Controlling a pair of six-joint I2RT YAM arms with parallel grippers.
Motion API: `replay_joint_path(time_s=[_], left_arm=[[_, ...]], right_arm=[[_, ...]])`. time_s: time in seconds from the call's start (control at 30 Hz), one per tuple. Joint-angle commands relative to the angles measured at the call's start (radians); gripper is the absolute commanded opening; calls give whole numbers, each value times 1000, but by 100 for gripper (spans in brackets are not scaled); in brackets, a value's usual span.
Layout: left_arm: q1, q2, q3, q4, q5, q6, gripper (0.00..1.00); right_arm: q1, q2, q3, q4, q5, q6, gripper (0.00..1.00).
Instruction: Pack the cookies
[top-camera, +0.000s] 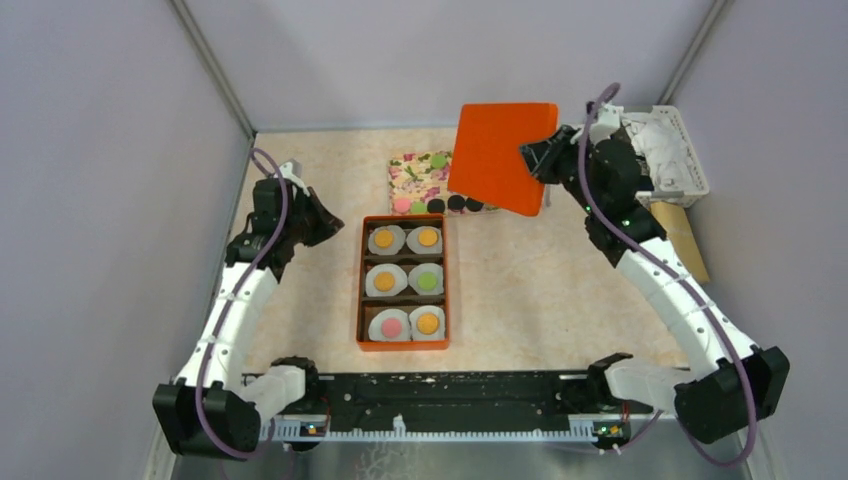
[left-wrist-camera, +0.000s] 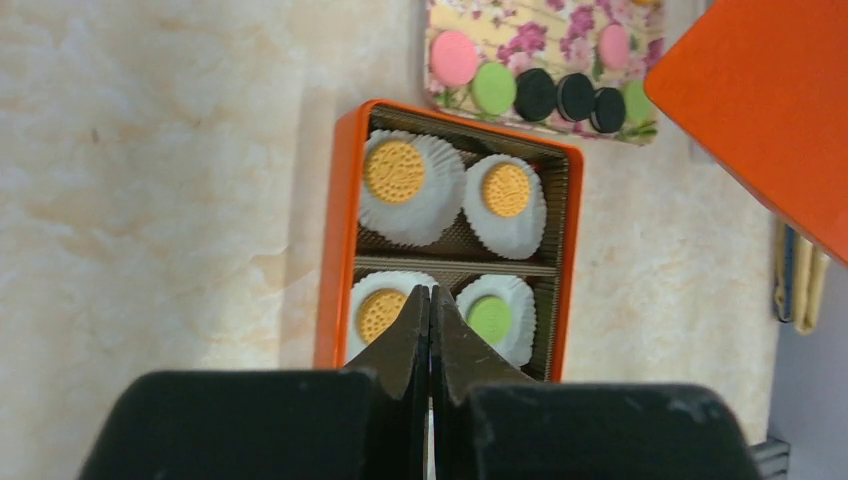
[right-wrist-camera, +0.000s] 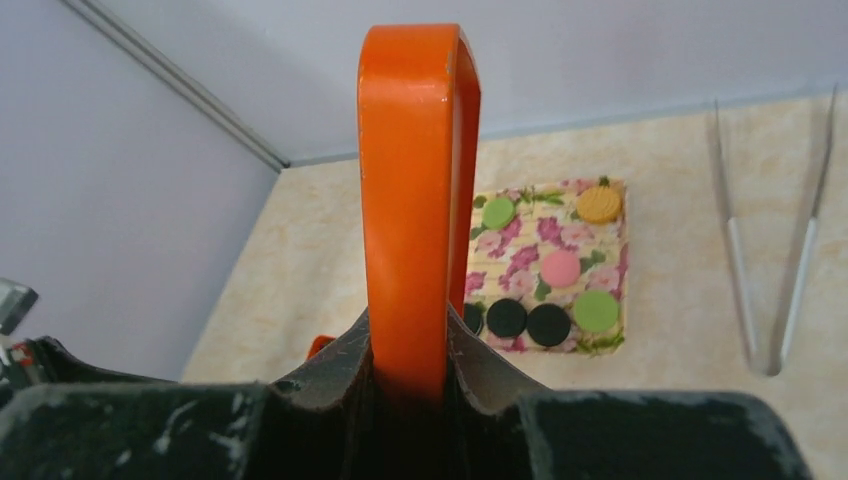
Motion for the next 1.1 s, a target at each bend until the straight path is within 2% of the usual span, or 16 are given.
replay_joint_path(time_s=[0.0, 0.2, 0.37, 0.47, 0.63, 0.8, 1.07], left_arm=[[-11, -83, -4, -31, -139, 26, 0], [-19, -129, 25, -125, -335, 29, 0], [-36, -130, -37, -146, -402, 9, 0], [-84, -114, -80, -174, -466, -19, 0], [-187, -45, -120, -274, -565, -96, 0], [-259, -47, -245, -264, -544, -163, 0], [-427, 17, -300, -281, -513, -295, 0]], right_arm=[[-171, -70, -121, 274, -347, 321, 0], [-345, -41, -311, 682, -571, 664, 0], [-470, 64, -425, 1117, -687, 991, 0], [-513, 127, -438, 1289, -729, 1118, 0], [-521, 146, -427, 1312, -752, 1137, 0], [-521, 129, -414, 1272, -766, 1120, 0], [-522, 116, -410, 1240, -787, 1123, 0]])
